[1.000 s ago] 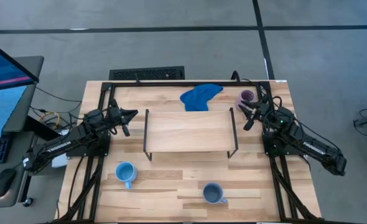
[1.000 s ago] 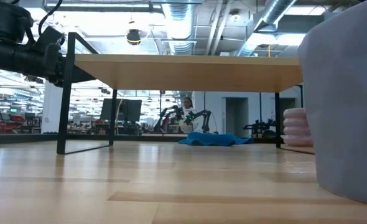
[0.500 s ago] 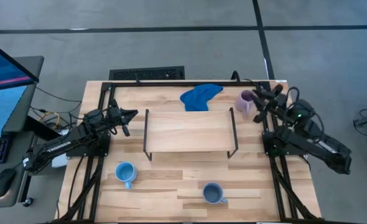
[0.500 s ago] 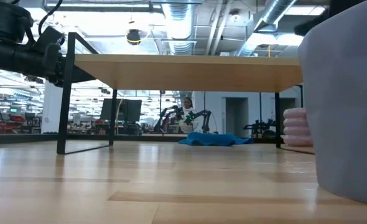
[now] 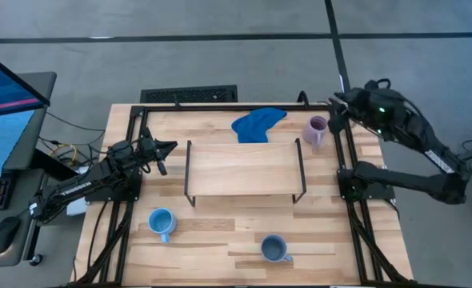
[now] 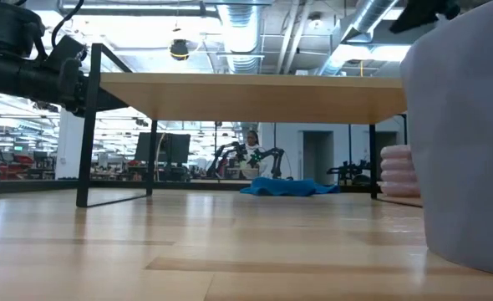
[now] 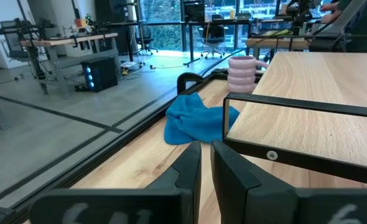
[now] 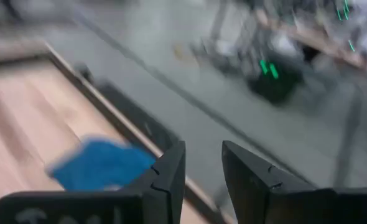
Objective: Stack small to large cups/mugs on shelf
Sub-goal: Put the violet mug on the shelf
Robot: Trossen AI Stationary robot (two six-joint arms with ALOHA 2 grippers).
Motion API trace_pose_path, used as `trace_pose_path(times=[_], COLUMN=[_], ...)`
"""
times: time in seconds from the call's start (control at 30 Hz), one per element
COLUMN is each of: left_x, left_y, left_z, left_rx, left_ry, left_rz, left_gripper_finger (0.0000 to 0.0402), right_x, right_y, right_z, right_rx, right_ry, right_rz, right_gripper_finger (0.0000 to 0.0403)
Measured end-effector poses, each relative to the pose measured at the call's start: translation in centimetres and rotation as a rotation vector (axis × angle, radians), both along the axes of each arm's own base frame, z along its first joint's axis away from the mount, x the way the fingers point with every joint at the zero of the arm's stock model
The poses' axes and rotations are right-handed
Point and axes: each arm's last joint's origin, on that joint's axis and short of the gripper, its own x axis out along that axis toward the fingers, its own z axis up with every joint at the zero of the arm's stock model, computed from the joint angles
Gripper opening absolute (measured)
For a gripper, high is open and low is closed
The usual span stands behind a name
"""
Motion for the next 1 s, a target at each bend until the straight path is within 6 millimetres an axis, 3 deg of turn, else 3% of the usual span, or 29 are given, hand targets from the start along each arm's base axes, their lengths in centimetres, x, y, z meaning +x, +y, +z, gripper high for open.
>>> trace_pose_path(times=[0.2,0.43,0.63,0.83,1.0], left_x=[0.0,0.0,0.0,0.0,0.0], left_y=[0.0,0.0,0.0,0.0,0.0], left_z=[0.0,0.0,0.0,0.0,0.0], left_rx=[0.000,0.000,0.000,-0.001,0.000], left_ry=[0.000,0.000,0.000,0.000,0.000], left_rz=[0.000,0.000,-0.001,-0.001,-0.001], left_gripper_finger=[0.0027,0.0027,0.0027,0.0027,0.0027], right_x=[0.7,0.3,-0.1,0.5,0.9], right_y=[-2.0,-5.1,-4.9,-5.0,-6.0], right_z=[-1.1,-3.2,-2.8,-2.8,-3.8], right_rx=[0.138,0.264,0.272,0.368,0.439], right_ry=[0.261,0.355,0.303,0.125,0.174], right_rz=[-0.175,-0.319,-0.289,-0.312,-0.359], right_gripper_finger=[0.0127,0.0127,0.0127,0.0127,0.0127])
